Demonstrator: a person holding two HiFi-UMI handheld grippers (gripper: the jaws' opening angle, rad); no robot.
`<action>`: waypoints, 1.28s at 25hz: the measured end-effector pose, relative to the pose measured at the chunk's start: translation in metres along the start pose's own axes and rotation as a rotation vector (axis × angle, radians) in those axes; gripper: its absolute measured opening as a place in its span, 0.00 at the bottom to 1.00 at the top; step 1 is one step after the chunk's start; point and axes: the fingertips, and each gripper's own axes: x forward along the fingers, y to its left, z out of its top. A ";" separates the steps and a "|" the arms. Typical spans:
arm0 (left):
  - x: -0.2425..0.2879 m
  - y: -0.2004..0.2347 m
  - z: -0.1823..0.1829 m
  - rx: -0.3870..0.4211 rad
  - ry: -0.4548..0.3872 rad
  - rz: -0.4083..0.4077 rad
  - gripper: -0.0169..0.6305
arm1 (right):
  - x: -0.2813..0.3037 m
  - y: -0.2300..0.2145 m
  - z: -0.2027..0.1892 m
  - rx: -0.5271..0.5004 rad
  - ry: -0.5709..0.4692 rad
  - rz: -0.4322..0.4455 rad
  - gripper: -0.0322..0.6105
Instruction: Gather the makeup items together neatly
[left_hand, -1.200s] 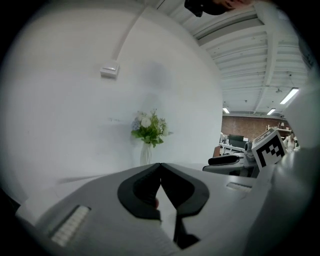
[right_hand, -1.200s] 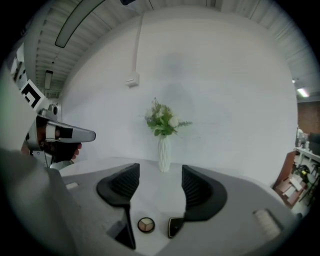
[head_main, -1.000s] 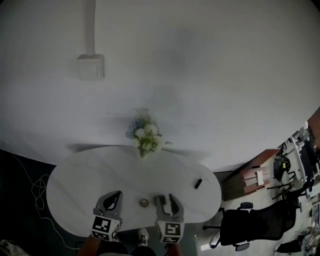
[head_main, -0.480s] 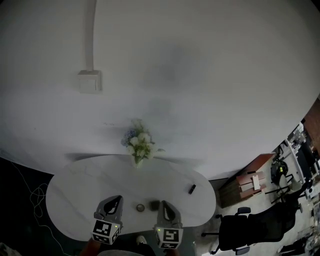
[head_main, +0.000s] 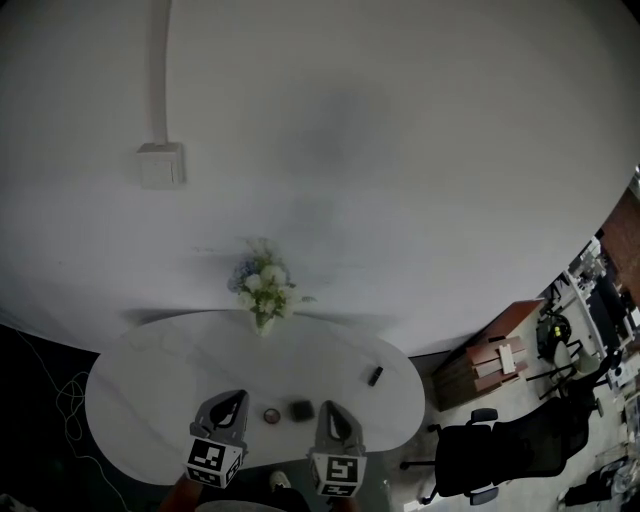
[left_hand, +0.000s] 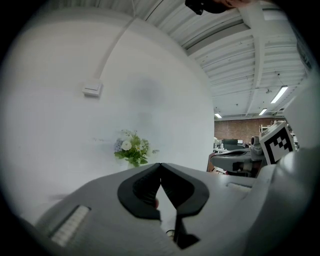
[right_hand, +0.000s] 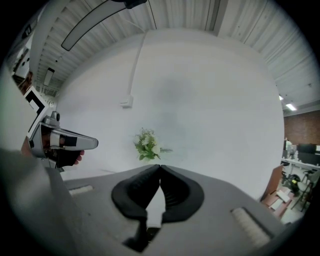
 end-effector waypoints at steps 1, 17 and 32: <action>0.004 -0.004 0.001 0.001 0.000 -0.011 0.04 | -0.001 -0.006 -0.002 0.002 0.004 -0.013 0.06; 0.105 -0.123 -0.003 0.046 0.037 -0.272 0.04 | -0.024 -0.136 -0.050 0.066 0.070 -0.249 0.06; 0.223 -0.158 -0.091 0.024 0.167 -0.297 0.04 | 0.047 -0.219 -0.169 0.171 0.220 -0.282 0.06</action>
